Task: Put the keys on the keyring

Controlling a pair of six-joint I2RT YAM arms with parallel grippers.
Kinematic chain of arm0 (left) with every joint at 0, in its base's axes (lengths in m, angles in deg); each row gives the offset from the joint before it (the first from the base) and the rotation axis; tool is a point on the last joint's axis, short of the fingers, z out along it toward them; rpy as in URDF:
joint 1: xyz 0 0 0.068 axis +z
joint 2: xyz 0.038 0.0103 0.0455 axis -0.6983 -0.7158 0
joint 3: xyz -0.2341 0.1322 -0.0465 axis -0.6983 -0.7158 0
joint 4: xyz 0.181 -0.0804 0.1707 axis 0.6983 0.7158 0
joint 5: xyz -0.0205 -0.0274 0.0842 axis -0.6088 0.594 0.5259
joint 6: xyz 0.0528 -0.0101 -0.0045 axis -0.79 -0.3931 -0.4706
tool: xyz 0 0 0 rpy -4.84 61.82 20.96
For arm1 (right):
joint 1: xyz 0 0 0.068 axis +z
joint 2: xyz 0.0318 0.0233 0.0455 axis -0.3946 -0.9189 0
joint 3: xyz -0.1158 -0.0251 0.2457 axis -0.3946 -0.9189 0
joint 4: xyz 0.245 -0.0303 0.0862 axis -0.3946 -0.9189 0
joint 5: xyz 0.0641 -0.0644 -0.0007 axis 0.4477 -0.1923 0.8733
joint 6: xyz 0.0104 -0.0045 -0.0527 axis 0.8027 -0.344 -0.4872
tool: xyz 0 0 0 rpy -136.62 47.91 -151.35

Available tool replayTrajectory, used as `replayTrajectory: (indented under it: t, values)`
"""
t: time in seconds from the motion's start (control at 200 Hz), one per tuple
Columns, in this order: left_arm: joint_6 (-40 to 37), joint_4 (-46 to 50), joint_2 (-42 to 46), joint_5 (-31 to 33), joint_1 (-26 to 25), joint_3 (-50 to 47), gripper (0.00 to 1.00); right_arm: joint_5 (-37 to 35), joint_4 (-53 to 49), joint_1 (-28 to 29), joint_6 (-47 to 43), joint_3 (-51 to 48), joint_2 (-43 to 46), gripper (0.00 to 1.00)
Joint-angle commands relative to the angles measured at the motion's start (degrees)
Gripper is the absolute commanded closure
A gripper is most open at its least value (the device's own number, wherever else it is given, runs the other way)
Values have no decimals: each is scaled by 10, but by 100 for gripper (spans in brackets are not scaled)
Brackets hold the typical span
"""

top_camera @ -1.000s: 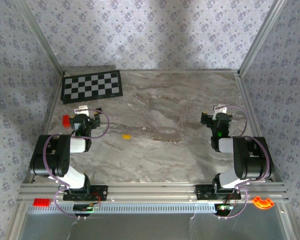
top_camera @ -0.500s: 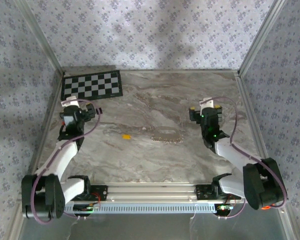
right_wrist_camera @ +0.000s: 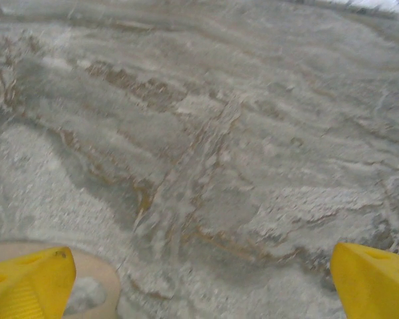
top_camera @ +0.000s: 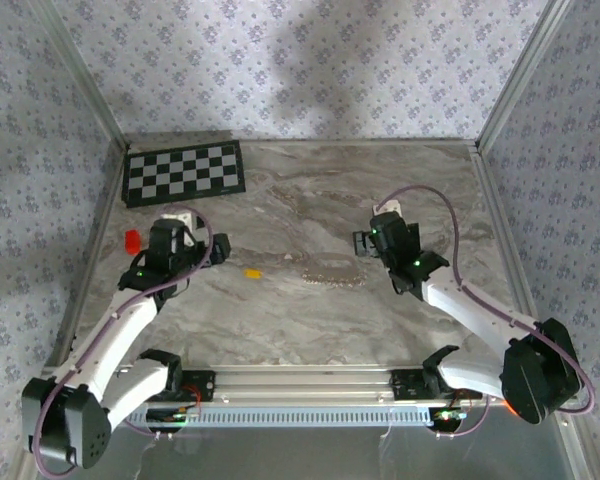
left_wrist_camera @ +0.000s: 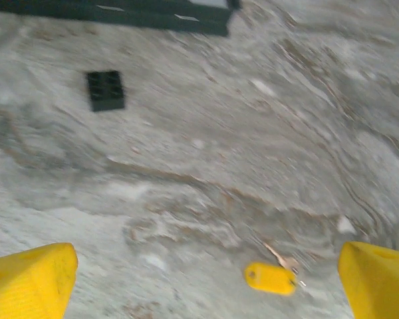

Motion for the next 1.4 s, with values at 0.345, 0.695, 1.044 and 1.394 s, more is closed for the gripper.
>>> replayTrajectory:
  t: [0.345,0.695,1.044,1.394]
  values:
    - [6,4,-4,-103,-105,26,0,148,-115,45,-12,119,-104,0]
    - [18,-68,-13,-204,-98,9,0,217,-151,77,-44,222,-231,12]
    - [22,-69,35,-190,-84,-17,0,250,-222,106,-65,320,-348,31]
    - [4,-47,68,-148,-82,-26,0,276,-262,119,-75,365,-407,57]
